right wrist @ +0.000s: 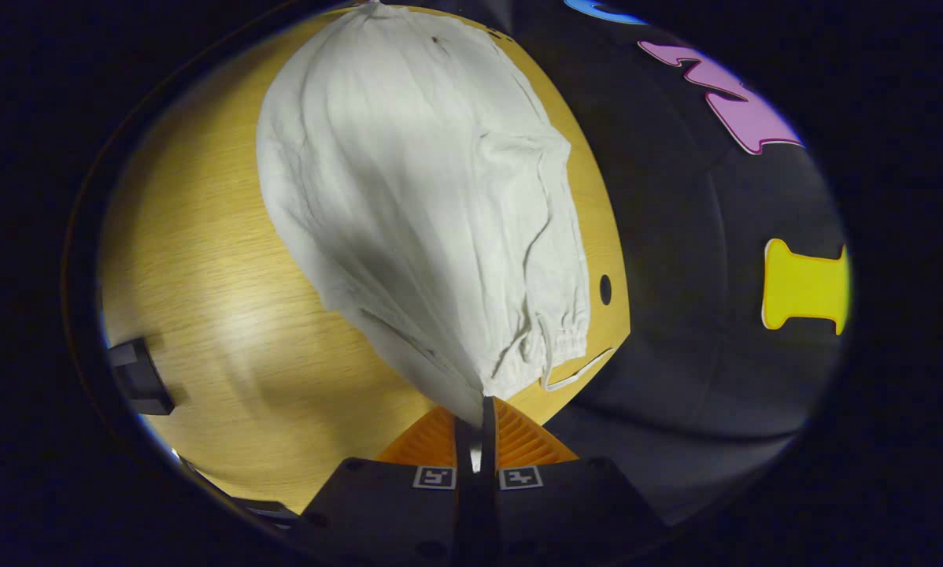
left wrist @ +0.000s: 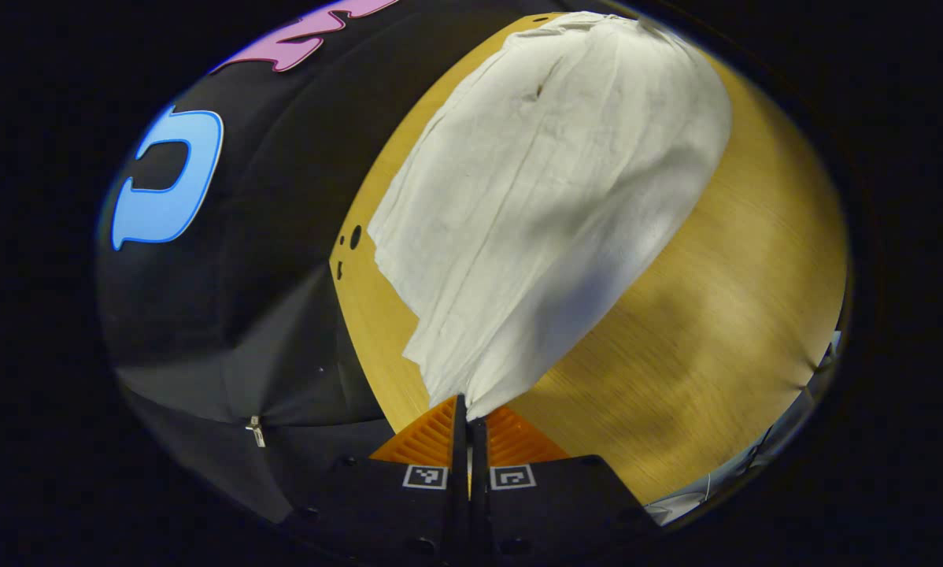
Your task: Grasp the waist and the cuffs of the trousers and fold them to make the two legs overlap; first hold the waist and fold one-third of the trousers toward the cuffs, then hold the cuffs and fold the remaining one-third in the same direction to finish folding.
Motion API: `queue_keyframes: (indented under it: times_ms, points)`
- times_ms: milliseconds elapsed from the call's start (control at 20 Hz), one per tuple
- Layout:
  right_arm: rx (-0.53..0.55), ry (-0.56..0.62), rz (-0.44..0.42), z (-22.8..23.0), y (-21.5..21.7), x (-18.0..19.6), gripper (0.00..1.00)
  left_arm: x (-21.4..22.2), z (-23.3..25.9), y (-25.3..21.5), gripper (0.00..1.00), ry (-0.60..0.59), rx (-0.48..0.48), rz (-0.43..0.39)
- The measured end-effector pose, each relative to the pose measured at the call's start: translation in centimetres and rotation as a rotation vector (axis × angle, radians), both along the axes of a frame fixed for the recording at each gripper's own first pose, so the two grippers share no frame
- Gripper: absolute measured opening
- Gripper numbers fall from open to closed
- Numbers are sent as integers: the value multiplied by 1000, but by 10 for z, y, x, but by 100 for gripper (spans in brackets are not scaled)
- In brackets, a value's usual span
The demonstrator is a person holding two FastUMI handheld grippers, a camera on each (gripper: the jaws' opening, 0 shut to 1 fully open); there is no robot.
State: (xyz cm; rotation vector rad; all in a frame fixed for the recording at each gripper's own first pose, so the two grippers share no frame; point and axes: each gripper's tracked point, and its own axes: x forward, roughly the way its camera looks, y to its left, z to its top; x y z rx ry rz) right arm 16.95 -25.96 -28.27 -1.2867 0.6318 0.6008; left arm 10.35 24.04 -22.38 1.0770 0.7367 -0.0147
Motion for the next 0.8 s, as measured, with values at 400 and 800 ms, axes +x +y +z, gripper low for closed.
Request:
queue_keyframes:
  times_ms: [400, 800]
  points:
    - [171, -91, -179, 53, -3, 60, 5, 44, 78, -12, 5, -161, 7, 4]
    - [508, -155, -466, 89, 12, 154, 5, 129, 131, -10, 6, -261, -100, 52]
